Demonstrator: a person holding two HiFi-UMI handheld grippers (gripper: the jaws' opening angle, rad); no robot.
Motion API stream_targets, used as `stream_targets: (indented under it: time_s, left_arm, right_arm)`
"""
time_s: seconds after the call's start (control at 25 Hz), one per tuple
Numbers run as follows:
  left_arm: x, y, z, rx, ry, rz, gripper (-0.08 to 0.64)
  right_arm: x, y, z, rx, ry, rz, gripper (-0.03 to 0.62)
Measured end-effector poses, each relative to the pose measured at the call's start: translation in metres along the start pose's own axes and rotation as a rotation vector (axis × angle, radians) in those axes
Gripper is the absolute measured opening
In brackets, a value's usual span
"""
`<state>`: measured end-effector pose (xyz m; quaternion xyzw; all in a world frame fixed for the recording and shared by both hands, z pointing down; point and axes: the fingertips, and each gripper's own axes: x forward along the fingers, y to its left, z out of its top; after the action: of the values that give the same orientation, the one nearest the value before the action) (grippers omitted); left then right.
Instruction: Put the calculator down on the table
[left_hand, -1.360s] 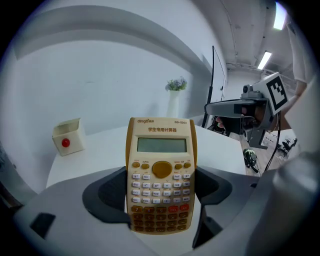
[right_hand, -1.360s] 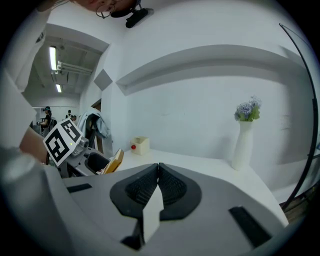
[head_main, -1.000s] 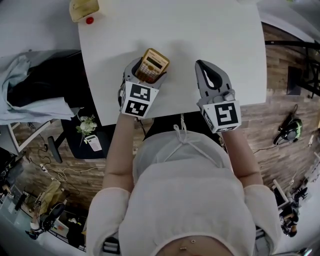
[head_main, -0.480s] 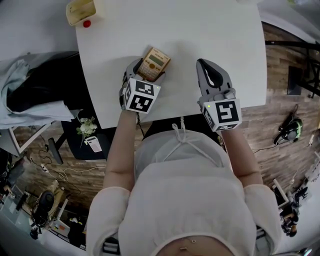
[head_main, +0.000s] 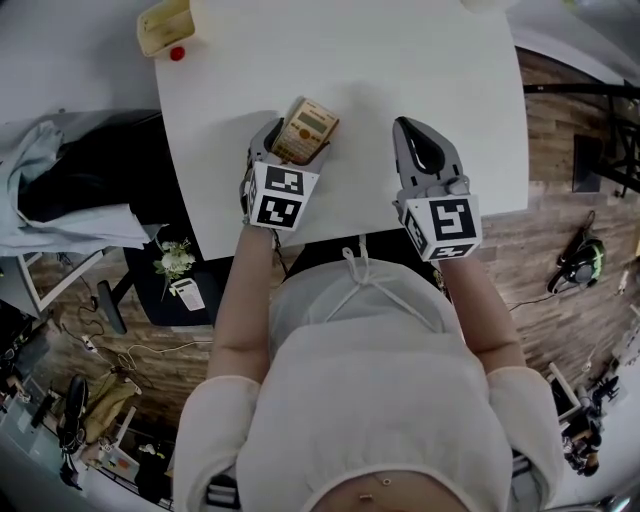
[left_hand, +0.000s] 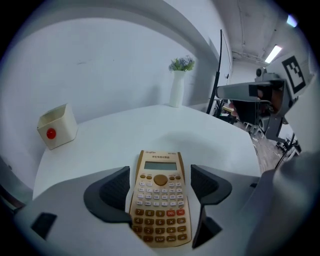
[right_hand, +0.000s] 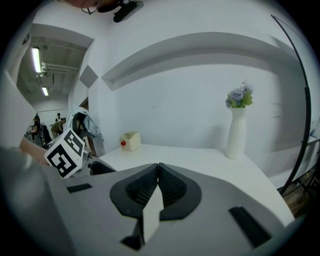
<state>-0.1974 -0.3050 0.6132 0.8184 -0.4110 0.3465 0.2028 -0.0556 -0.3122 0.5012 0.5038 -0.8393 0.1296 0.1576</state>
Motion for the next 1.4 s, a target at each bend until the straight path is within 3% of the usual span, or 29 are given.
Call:
stream_targets:
  time_s: [0.24, 0.48, 0.64, 0.8, 1.16, 1.4]
  left_arm:
    - [-0.037, -0.007, 0.034, 0.027, -0.135, -0.005, 0.384]
    - [-0.091, 0.004, 0.073, 0.027, -0.316, 0.112, 0.198]
    - [-0.124, 0.016, 0.086, 0.015, -0.39, 0.197, 0.103]
    - [-0.159, 0.012, 0.1, 0.033, -0.474, 0.201, 0.034]
    - [-0.242, 0.008, 0.134, 0.079, -0.672, 0.249, 0.018]
    - [-0.266, 0.012, 0.137, 0.072, -0.705, 0.289, 0.018]
  right_arm:
    - [-0.013, 0.001, 0.018, -0.012, -0.038, -0.004, 0.006]
    - [-0.032, 0.008, 0.046, -0.06, -0.103, 0.032, 0.006]
    - [-0.046, 0.019, 0.064, -0.092, -0.153, 0.08, 0.006]
    - [-0.055, 0.028, 0.081, -0.136, -0.198, 0.095, 0.006]
    - [-0.07, 0.043, 0.112, -0.18, -0.289, 0.135, 0.006]
    - [-0.074, 0.051, 0.127, -0.197, -0.32, 0.151, 0.005]
